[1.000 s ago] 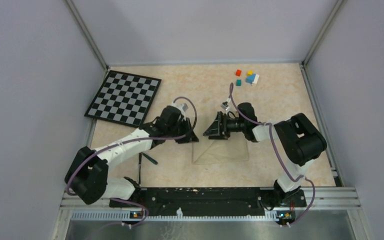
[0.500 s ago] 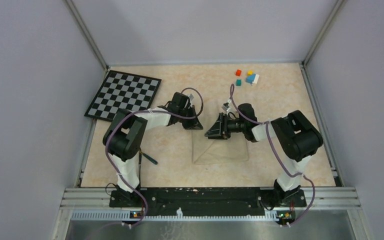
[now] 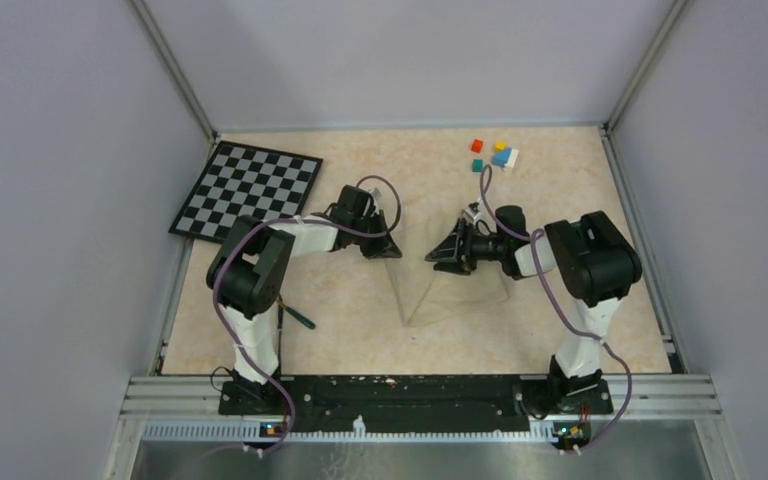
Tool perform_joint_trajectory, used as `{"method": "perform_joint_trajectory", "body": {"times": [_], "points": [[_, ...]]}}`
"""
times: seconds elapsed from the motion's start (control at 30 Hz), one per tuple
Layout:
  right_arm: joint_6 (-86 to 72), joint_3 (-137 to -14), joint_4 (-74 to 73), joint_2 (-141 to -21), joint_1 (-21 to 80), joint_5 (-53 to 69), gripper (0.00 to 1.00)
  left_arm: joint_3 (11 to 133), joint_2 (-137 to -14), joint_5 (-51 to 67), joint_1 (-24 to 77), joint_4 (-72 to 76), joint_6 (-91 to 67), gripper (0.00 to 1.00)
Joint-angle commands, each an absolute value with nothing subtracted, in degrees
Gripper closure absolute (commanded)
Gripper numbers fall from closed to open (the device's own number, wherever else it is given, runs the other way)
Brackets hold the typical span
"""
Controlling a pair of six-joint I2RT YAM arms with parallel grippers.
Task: Fold the napkin into a case and place the utensils inside
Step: Smooth out the upper triangle-folded napkin at the center of the board.
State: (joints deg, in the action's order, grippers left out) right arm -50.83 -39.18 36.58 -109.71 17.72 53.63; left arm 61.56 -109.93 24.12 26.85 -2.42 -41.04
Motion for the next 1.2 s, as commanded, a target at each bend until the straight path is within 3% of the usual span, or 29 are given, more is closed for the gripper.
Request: {"method": "perform_joint_trajectory", "body": {"times": [0.0, 0.33, 0.5, 0.57, 0.87, 1.1, 1.17], "points": [[-49.7, -39.59, 41.12, -111.93, 11.85, 49.94, 0.36, 58.8, -112.7, 19.08, 25.69, -4.11, -38.26, 1.0], [-45.05, -43.93, 29.25, -101.0, 8.96, 52.2, 0.35, 61.58, -109.93, 21.37, 25.75, -6.51, -34.58, 1.0], [-50.39, -46.57, 34.72, -104.85, 9.88, 54.09, 0.38, 67.01, -104.86, 26.01, 26.72, -10.12, -32.69, 0.79], [-53.06, -47.93, 38.07, -107.1, 10.9, 54.12, 0.39, 67.99, -102.7, 27.48, 26.94, -10.82, -32.81, 0.77], [-60.45, -57.38, 44.9, -118.87, 12.74, 53.55, 0.5, 57.33, -100.22, 35.46, 32.8, 4.18, -39.74, 0.99], [-59.41, -59.16, 43.45, -121.56, 12.76, 54.54, 0.51, 50.01, -101.2, 34.92, 37.53, 13.63, -41.67, 1.0], [-58.62, -58.85, 42.99, -121.85, 12.74, 54.36, 0.48, 48.72, -101.94, 34.58, 37.59, 14.2, -41.07, 0.96]]}}
